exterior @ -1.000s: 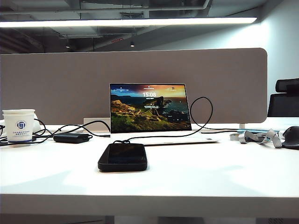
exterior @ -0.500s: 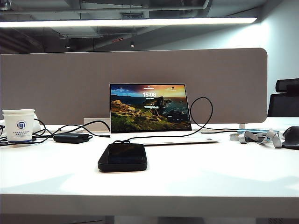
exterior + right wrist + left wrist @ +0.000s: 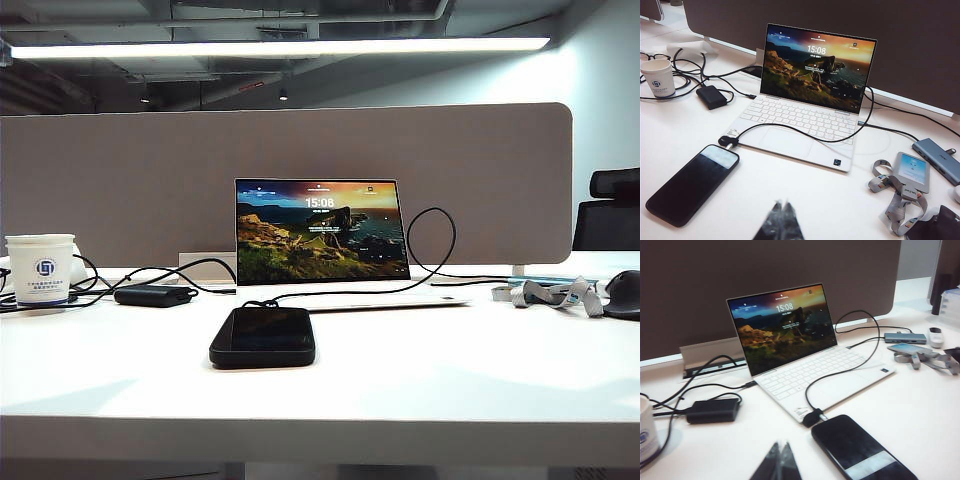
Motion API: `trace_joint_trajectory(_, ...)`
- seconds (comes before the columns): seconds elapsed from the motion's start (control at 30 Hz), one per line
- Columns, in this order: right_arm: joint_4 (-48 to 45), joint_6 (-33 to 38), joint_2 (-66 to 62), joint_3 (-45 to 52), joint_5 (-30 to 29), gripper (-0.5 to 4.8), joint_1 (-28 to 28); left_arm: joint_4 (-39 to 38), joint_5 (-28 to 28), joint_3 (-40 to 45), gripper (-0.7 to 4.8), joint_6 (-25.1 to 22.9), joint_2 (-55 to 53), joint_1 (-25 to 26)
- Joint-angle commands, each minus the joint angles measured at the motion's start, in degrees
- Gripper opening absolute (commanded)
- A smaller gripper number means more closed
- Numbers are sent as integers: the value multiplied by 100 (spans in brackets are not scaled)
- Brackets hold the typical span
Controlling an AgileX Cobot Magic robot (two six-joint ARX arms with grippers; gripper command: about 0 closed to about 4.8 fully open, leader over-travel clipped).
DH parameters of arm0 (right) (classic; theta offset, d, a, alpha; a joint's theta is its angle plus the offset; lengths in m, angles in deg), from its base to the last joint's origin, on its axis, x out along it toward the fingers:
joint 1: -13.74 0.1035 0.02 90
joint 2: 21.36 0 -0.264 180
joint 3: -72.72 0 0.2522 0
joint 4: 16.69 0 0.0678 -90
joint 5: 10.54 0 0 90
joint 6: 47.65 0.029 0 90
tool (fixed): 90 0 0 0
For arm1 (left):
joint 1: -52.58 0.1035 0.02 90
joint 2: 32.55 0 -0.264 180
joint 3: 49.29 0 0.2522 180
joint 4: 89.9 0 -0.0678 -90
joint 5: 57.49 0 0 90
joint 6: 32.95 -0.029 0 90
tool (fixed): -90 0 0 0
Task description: Pick up the black phone, pick up the charger plug, insert the charger plug into the phone's charging port, and finally place the connected phone back on the desk.
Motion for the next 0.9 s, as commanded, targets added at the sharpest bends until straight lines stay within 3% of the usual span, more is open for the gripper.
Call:
trace_joint_trajectory(0.03,-57,-15,13,-13,-2,-1,0,245,98,205,-6,2,160,-7)
trace_joint_trajectory(0.33,-57,-15,13,-13,-2,-1,0,-192,-372,339,-6,-2,1106,103)
trace_joint_trajectory(0.63,-20,-15,13,-13,-46,-1,0,-164,343,636,-7,24,1519,1543)
trace_joint_trajectory(0.9,28,-15,4,-11,-39,-1,0,66,378,1099,-7,160,1519,2400)
